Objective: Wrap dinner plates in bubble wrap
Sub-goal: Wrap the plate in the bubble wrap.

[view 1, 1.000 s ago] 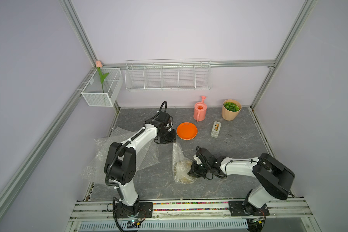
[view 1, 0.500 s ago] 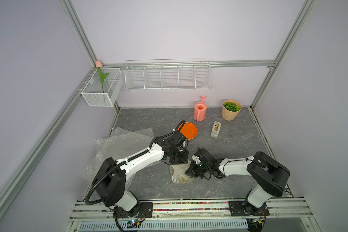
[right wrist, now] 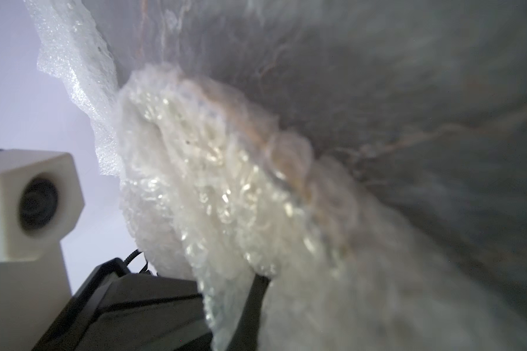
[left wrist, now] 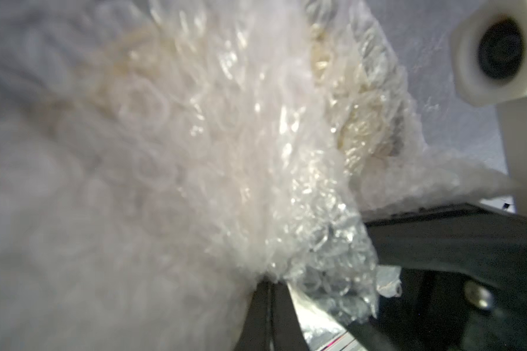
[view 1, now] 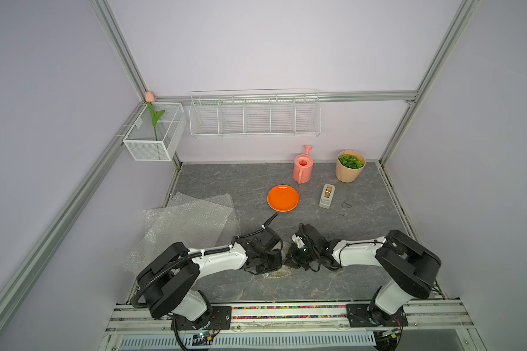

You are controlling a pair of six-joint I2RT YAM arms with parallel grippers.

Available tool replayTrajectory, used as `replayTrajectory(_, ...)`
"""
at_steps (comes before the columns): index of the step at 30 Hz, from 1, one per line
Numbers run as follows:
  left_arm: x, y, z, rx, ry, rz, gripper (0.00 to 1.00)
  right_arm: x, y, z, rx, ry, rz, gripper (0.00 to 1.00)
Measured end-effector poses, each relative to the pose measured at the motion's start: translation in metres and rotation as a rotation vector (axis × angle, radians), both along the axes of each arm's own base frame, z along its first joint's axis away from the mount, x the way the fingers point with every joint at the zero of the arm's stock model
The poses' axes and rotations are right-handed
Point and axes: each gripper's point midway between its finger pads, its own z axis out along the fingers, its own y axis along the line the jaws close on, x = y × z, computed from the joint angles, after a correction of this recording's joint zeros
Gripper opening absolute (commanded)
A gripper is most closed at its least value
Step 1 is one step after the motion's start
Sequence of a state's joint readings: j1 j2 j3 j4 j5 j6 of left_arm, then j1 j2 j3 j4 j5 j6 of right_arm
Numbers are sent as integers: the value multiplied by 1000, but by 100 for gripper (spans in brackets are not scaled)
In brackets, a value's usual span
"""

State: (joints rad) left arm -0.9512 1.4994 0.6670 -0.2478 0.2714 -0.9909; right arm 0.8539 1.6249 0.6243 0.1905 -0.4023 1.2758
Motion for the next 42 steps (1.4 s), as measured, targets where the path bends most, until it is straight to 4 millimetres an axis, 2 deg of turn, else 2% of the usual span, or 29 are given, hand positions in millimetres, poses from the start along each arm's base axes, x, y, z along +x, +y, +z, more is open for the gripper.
replayTrajectory(4,0,-6,-1,-37,-3,-10,0,8,-23,15,-79,-46,-25,7)
replayTrajectory(8,2,-8,-1,-46,-1,-31,0,33,-28,38,-117,-128,-21,7)
replayTrajectory(11,4,-6,0,-33,-7,-53,0,41,-29,31,-139,-138,8,7)
replayTrajectory(15,13,1,1,3,-12,-74,0,27,-32,1,-193,-71,64,7)
replayTrajectory(21,39,16,7,97,-16,-95,0,-1,-16,1,-167,-63,122,7)
replayTrajectory(23,51,12,12,117,-27,-119,0,-9,-10,2,-152,-55,135,7)
replayTrajectory(26,60,3,22,115,-45,-148,0,-10,-6,0,-141,-41,127,7)
replayTrajectory(28,57,2,29,110,-51,-164,0,-9,-7,-1,-137,-32,114,7)
replayTrajectory(36,26,-5,50,57,-42,-225,0,-8,-5,-5,-100,-11,87,7)
replayTrajectory(38,18,-5,41,35,-18,-216,0,-8,-2,-5,-87,-6,84,7)
replayTrajectory(42,5,0,6,43,42,-188,0,-8,2,-5,-65,2,83,7)
